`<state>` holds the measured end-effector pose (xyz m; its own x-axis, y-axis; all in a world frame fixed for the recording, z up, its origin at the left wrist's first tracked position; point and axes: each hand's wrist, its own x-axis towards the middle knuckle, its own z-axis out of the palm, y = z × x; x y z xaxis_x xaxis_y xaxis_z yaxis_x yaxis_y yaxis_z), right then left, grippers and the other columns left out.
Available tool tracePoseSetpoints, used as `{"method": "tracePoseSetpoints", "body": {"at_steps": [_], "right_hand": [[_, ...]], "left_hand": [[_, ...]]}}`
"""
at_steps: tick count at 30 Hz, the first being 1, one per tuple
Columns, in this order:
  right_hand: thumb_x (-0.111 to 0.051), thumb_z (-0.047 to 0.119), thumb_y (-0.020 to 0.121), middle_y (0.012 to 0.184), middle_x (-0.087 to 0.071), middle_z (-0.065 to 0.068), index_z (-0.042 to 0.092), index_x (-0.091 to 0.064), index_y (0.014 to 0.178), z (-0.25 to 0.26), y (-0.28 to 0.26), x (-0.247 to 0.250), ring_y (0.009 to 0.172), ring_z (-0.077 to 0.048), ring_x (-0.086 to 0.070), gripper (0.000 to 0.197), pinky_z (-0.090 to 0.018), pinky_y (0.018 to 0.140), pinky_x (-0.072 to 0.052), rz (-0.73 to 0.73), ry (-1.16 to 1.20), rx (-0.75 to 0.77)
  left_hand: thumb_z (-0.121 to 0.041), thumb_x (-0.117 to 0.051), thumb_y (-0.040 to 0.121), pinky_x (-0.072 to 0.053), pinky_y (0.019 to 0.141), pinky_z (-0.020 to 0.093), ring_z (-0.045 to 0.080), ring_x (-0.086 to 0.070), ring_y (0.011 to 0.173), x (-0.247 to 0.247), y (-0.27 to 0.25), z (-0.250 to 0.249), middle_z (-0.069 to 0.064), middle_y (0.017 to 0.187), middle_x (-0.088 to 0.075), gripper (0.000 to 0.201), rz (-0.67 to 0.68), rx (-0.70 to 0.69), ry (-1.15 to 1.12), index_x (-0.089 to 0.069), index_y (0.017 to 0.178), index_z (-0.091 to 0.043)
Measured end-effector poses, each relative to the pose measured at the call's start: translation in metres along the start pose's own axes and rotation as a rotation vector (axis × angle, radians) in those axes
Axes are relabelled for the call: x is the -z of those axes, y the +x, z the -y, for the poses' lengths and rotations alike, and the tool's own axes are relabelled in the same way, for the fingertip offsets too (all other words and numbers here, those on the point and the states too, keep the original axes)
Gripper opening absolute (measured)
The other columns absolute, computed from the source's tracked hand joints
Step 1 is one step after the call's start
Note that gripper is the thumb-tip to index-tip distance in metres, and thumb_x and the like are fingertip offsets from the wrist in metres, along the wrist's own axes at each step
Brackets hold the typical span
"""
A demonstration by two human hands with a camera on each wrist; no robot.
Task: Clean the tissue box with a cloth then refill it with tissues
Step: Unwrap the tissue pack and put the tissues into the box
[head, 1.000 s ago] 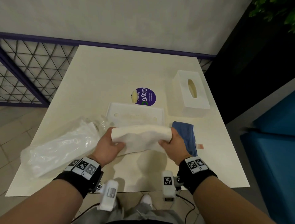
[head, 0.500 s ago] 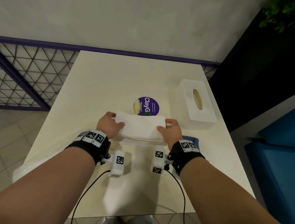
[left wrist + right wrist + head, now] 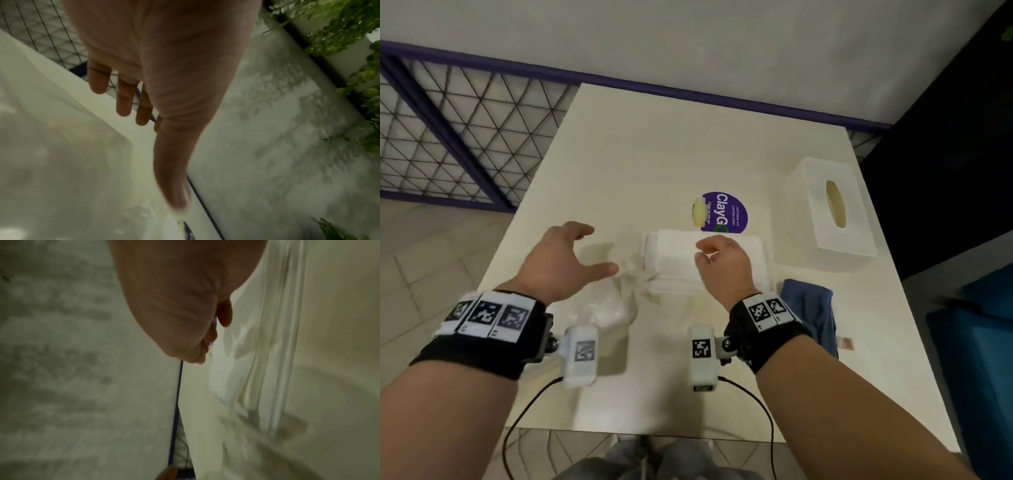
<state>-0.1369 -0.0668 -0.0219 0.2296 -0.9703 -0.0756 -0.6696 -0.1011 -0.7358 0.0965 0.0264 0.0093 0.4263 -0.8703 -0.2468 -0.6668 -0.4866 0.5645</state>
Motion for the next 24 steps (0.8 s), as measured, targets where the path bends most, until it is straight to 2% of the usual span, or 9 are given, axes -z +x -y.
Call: {"method": "tracePoseSetpoints", "body": {"at_steps": [2, 4, 7, 10, 13, 16, 21, 24], "right_hand": [[-0.058, 0.012, 0.088, 0.107, -0.068, -0.004, 0.013, -0.069, 0.106, 0.024, -0.010, -0.023, 0.085, -0.012, -0.058, 0.021, -0.016, 0.083, -0.042, 0.097, -0.006, 0.107], [-0.055, 0.010, 0.090, 0.112, -0.067, -0.006, 0.012, -0.070, 0.108, 0.047, -0.018, -0.043, 0.094, -0.017, -0.063, 0.024, -0.015, 0.087, -0.042, 0.186, -0.013, 0.176], [-0.048, 0.005, 0.092, 0.127, -0.060, -0.007, 0.012, -0.065, 0.120, 0.074, -0.018, -0.068, 0.113, -0.020, -0.059, 0.034, -0.023, 0.099, -0.042, 0.382, -0.095, 0.211], [-0.048, 0.008, 0.091, 0.143, -0.046, -0.004, 0.018, -0.047, 0.139, 0.089, -0.011, -0.092, 0.130, -0.025, -0.046, 0.050, -0.032, 0.108, -0.039, 0.600, -0.382, 0.234], [-0.051, 0.016, 0.090, 0.144, -0.040, -0.005, 0.024, -0.033, 0.147, 0.094, -0.009, -0.108, 0.132, -0.032, -0.036, 0.060, -0.041, 0.106, -0.040, 0.702, -0.654, 0.255], [-0.055, 0.023, 0.090, 0.137, -0.039, -0.008, 0.023, -0.038, 0.143, 0.098, -0.012, -0.113, 0.126, -0.031, -0.036, 0.056, -0.043, 0.100, -0.045, 0.703, -0.766, 0.263], [-0.055, 0.010, 0.084, 0.126, -0.043, -0.008, 0.017, -0.054, 0.126, 0.113, -0.019, -0.111, 0.119, -0.027, -0.040, 0.042, -0.034, 0.092, -0.047, 0.635, -0.663, 0.316], [-0.054, 0.005, 0.083, 0.121, -0.052, -0.009, 0.012, -0.055, 0.117, 0.120, -0.025, -0.108, 0.112, -0.027, -0.052, 0.035, -0.030, 0.083, -0.046, 0.645, -0.603, 0.312]], "left_hand": [[-0.062, -0.086, 0.044, -0.036, 0.104, 0.049, 0.028, -0.038, 0.132, 0.008, -0.018, 0.018, 0.007, 0.148, -0.032, 0.122, 0.164, 0.053, 0.204, -0.023, 0.145, -0.033], [-0.072, -0.082, 0.031, -0.023, 0.111, 0.054, 0.029, -0.023, 0.141, 0.006, -0.034, 0.034, 0.005, 0.156, -0.016, 0.148, 0.290, 0.079, 0.383, 0.001, 0.149, -0.039], [-0.075, -0.079, 0.029, -0.004, 0.115, 0.057, 0.026, -0.002, 0.147, -0.005, -0.051, 0.052, 0.004, 0.160, 0.002, 0.158, 0.335, 0.090, 0.496, 0.021, 0.146, -0.039], [-0.072, -0.081, 0.036, -0.005, 0.116, 0.057, 0.026, -0.003, 0.147, -0.016, -0.060, 0.065, 0.004, 0.159, 0.001, 0.154, 0.266, 0.055, 0.489, 0.022, 0.145, -0.038], [-0.073, -0.079, 0.040, -0.012, 0.115, 0.053, 0.027, -0.012, 0.144, -0.025, -0.066, 0.075, 0.006, 0.158, -0.007, 0.150, 0.182, -0.001, 0.504, 0.019, 0.147, -0.035], [-0.075, -0.076, 0.043, -0.013, 0.114, 0.050, 0.026, -0.015, 0.143, -0.030, -0.072, 0.084, 0.006, 0.157, -0.010, 0.146, 0.122, -0.030, 0.504, 0.016, 0.148, -0.034], [-0.074, -0.075, 0.046, -0.014, 0.114, 0.049, 0.025, -0.016, 0.142, -0.032, -0.075, 0.094, 0.005, 0.156, -0.011, 0.142, 0.092, -0.018, 0.451, 0.014, 0.149, -0.034], [-0.074, -0.075, 0.046, -0.015, 0.112, 0.048, 0.025, -0.018, 0.141, -0.033, -0.074, 0.096, 0.005, 0.155, -0.013, 0.141, 0.069, -0.026, 0.433, 0.012, 0.149, -0.033]]}}
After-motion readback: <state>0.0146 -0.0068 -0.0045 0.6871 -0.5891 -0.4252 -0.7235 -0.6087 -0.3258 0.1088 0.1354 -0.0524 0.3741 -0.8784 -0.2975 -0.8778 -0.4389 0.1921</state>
